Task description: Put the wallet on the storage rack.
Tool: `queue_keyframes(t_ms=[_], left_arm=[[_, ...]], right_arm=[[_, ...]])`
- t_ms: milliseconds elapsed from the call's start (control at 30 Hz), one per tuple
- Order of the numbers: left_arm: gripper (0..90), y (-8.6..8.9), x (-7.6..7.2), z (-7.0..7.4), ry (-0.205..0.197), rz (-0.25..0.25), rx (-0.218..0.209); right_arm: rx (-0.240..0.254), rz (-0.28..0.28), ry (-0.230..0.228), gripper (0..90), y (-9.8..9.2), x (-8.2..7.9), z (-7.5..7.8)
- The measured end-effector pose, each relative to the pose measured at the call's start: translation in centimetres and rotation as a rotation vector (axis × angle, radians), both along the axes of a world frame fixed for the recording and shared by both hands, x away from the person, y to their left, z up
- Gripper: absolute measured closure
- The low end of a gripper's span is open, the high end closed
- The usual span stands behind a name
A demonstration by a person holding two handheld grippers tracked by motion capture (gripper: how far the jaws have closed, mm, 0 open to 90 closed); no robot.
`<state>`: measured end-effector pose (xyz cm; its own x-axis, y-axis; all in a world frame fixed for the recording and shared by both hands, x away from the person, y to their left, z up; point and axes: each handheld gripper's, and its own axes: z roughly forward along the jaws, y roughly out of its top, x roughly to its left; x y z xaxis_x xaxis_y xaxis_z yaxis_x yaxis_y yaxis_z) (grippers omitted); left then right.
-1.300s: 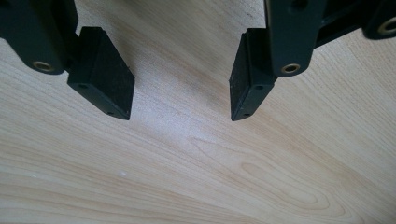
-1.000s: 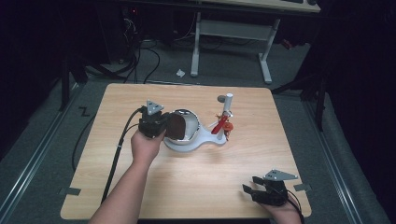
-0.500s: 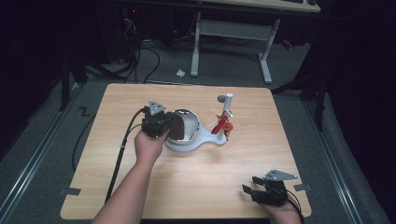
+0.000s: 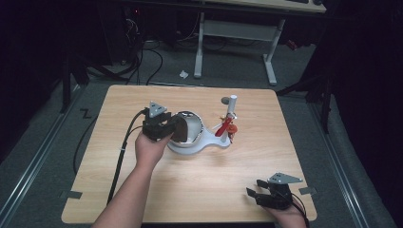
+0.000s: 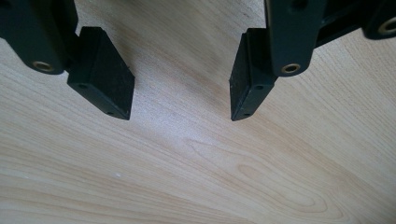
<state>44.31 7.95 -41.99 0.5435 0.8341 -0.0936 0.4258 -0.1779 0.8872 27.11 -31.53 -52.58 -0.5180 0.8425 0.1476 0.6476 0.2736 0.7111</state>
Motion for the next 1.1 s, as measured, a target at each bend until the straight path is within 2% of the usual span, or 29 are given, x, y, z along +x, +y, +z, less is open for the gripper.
queue_keyframes(t_ms=[200, 333, 433, 633, 867, 1100], left_arm=[[48.6, 0.4, -0.3, 0.4, 0.007, -0.026, 0.001], [44.2, 0.7, -0.8, 0.7, -0.003, -0.03, 0.02], [41.8, 1.1, -1.2, 0.9, -0.013, -0.035, 0.014], [34.4, 2.0, -2.0, 0.9, -0.007, -0.051, 0.004], [28.3, 3.7, -3.6, 0.3, -0.005, -0.055, -0.01], [26.6, 5.7, -5.3, -1.2, 0.004, -0.056, -0.009]], right_arm=[[-0.001, 0.004, -0.002, 40.3, 0.1, 0.0, 0.0], [-0.002, 0.007, -0.004, 40.3, 0.1, 0.0, 0.0], [-0.002, 0.006, -0.005, 40.3, 0.1, 0.0, 0.0], [-0.001, 0.005, -0.008, 40.0, 0.1, 0.0, 0.0], [0.0, 0.003, -0.006, 39.5, 0.1, 0.0, 0.0], [-0.005, 0.003, -0.008, 39.0, 0.3, 0.0, -0.1]])
